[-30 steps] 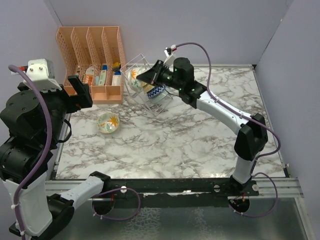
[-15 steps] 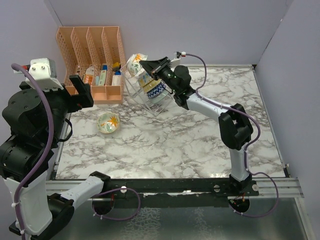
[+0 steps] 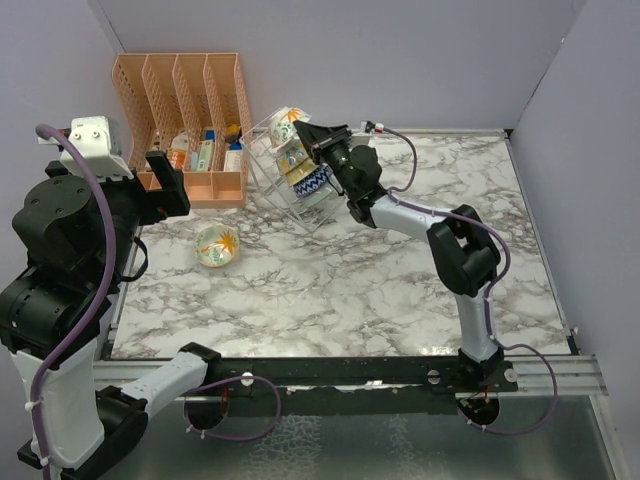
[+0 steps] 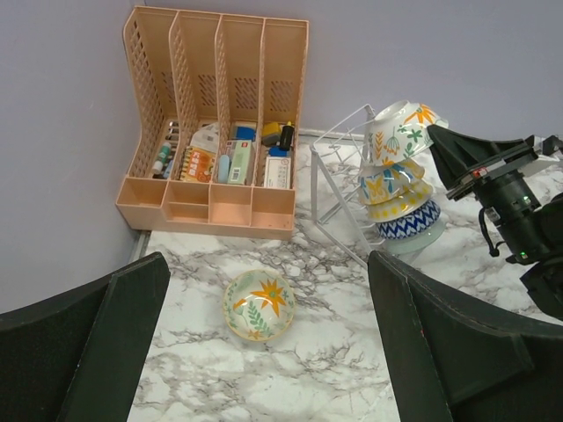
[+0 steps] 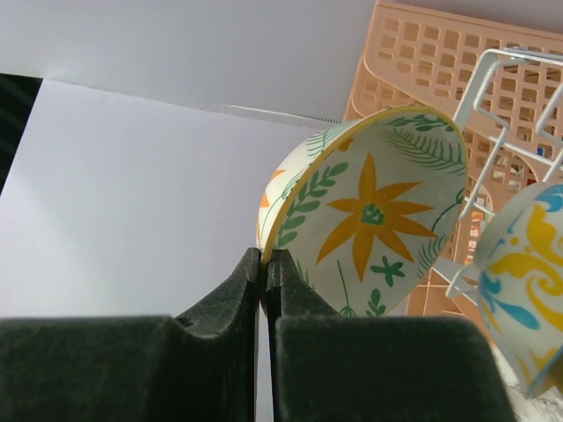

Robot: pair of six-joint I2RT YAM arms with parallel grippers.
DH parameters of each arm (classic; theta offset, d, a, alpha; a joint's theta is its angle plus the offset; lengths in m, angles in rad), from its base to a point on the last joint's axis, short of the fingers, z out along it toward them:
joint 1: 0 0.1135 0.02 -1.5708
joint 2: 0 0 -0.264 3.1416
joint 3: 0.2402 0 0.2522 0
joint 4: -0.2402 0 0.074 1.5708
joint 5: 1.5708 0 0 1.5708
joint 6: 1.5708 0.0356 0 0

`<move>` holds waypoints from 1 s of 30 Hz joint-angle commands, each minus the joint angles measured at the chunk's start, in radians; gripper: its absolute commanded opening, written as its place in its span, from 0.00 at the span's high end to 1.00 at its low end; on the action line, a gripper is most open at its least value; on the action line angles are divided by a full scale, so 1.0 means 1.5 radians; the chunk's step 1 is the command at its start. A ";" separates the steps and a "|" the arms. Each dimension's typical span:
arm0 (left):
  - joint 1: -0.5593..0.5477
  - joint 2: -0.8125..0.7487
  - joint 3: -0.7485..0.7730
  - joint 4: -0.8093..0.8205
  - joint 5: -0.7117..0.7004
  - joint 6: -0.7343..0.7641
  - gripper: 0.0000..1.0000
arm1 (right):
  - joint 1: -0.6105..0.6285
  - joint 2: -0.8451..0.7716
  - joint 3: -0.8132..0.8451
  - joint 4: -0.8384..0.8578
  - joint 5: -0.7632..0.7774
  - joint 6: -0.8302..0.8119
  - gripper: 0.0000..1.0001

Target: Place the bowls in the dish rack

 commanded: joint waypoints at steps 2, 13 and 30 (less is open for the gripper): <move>-0.006 0.002 0.003 0.006 -0.013 0.017 0.01 | -0.001 0.051 0.018 0.096 0.009 0.035 0.99; -0.013 0.000 -0.007 0.006 -0.030 0.030 0.01 | 0.001 0.090 0.004 0.101 0.033 0.075 0.99; -0.022 0.001 0.002 0.008 -0.037 0.027 0.01 | 0.003 0.027 0.005 -0.087 0.043 0.081 0.65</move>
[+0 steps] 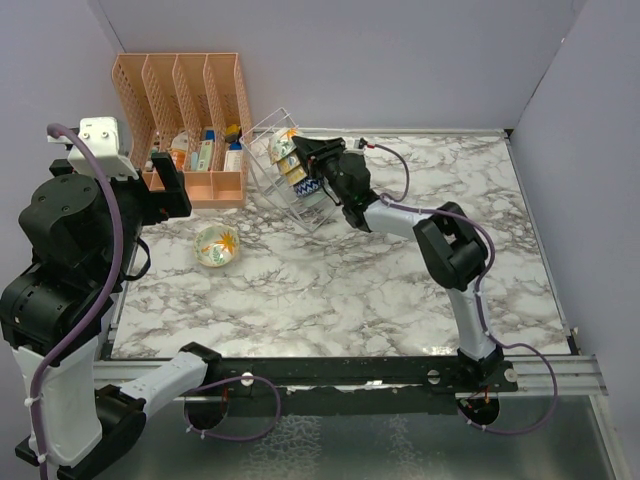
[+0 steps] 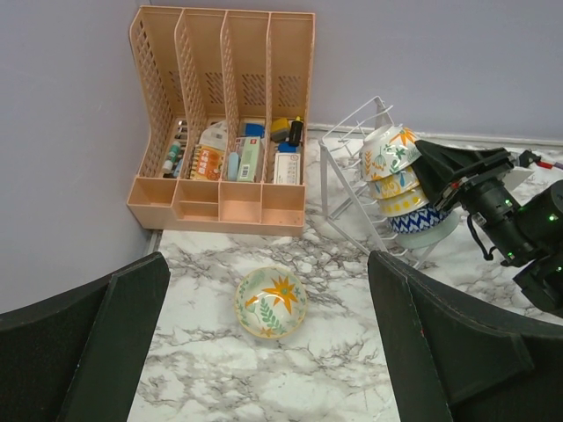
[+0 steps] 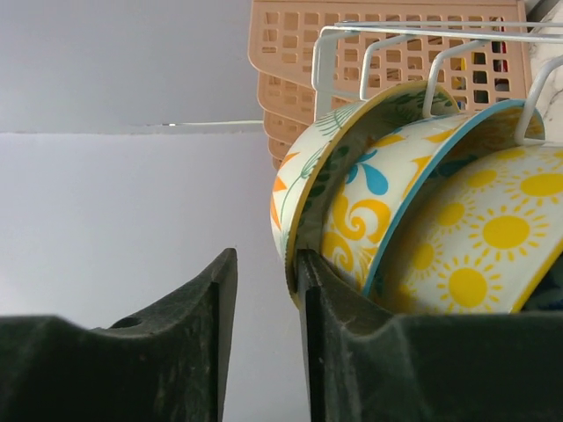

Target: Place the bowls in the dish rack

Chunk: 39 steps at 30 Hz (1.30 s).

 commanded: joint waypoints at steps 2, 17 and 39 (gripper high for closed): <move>-0.005 0.000 0.015 0.008 -0.013 0.001 0.01 | 0.003 -0.066 -0.002 -0.074 0.033 0.006 0.62; -0.005 0.000 0.021 0.008 0.002 -0.014 0.01 | 0.003 -0.149 -0.065 -0.214 0.013 0.032 0.57; -0.005 0.003 0.062 0.003 -0.004 -0.026 0.01 | 0.196 -0.092 0.247 -0.643 -0.146 -0.486 0.44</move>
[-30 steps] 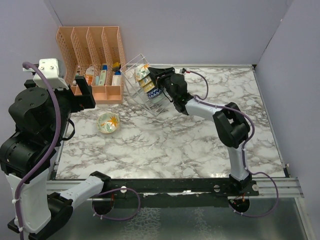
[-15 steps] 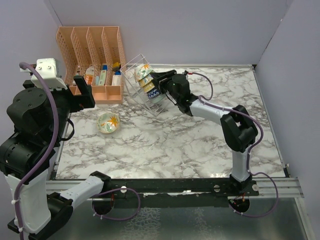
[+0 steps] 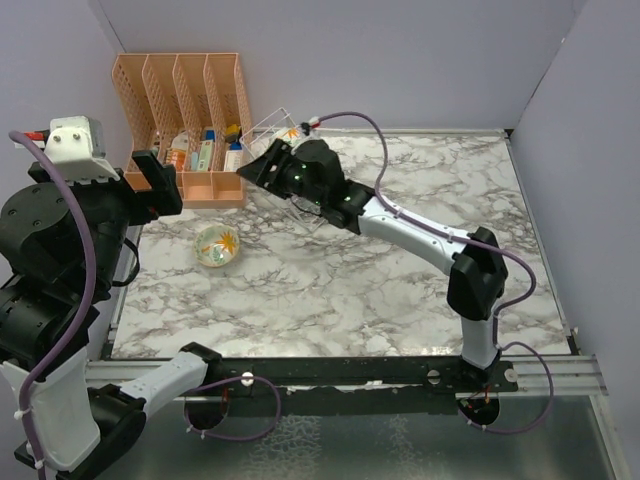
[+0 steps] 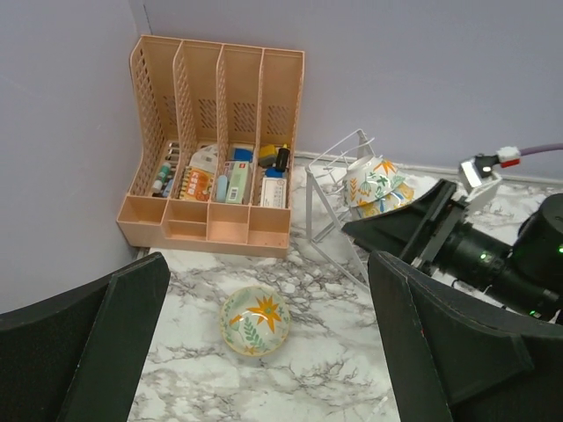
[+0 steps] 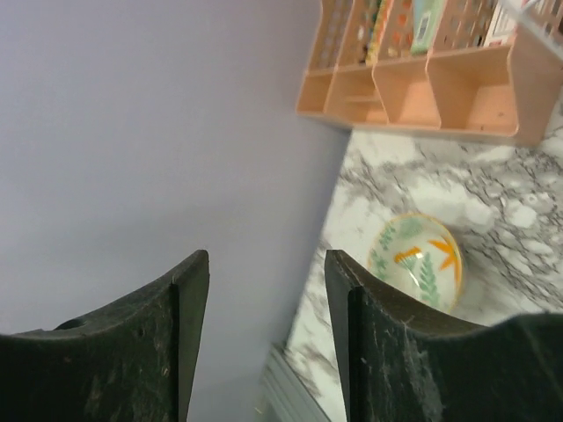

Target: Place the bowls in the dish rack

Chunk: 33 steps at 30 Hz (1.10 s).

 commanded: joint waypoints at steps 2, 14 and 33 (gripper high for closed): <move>-0.003 -0.004 0.004 0.004 -0.004 -0.007 0.01 | 0.084 0.144 0.211 -0.173 -0.108 -0.221 0.43; -0.003 -0.005 -0.016 -0.004 -0.013 -0.016 0.01 | 0.169 0.327 0.421 -0.343 -0.166 -0.508 0.40; -0.004 0.030 -0.028 -0.006 -0.006 -0.019 0.01 | 0.201 0.416 0.439 -0.272 -0.103 -0.786 0.32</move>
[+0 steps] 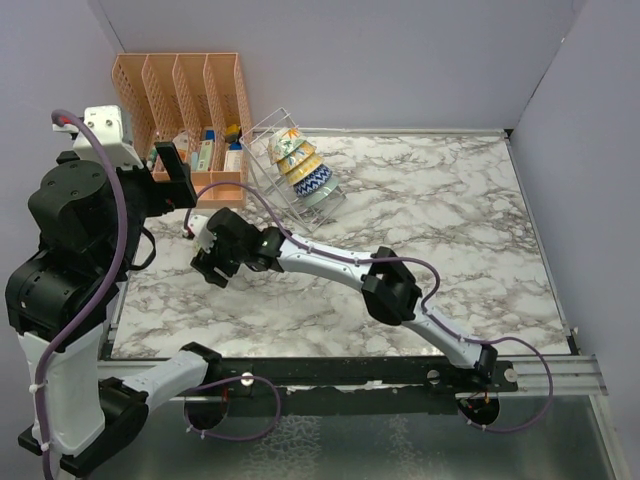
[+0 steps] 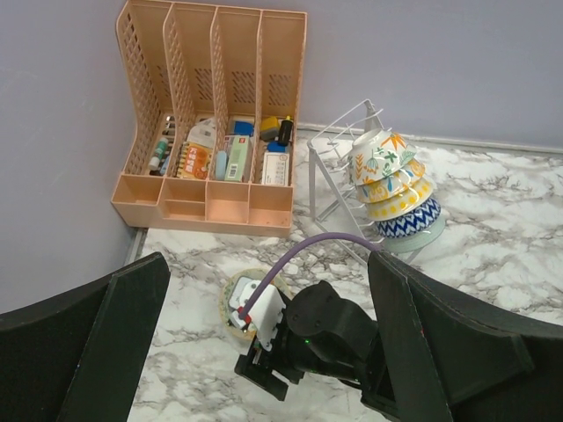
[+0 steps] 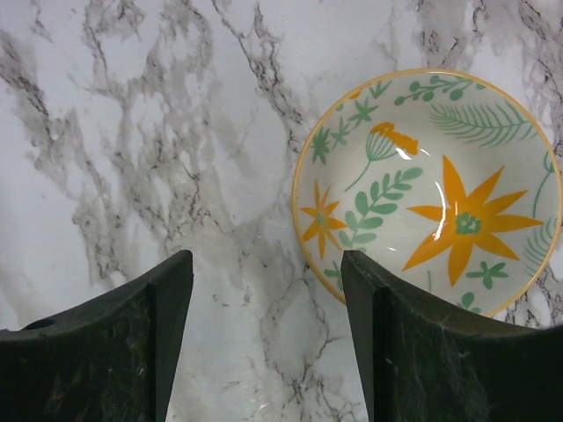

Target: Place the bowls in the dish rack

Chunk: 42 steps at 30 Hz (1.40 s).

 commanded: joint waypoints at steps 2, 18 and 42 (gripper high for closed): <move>-0.002 0.008 -0.001 -0.001 -0.004 0.001 0.01 | 0.001 0.026 0.019 0.054 0.043 -0.061 0.33; -0.002 0.008 -0.014 0.004 -0.021 0.019 0.01 | -0.003 0.084 0.049 0.077 0.095 -0.115 0.48; -0.003 -0.003 -0.013 -0.003 -0.013 0.014 0.01 | -0.012 0.029 -0.036 0.105 0.171 -0.089 0.99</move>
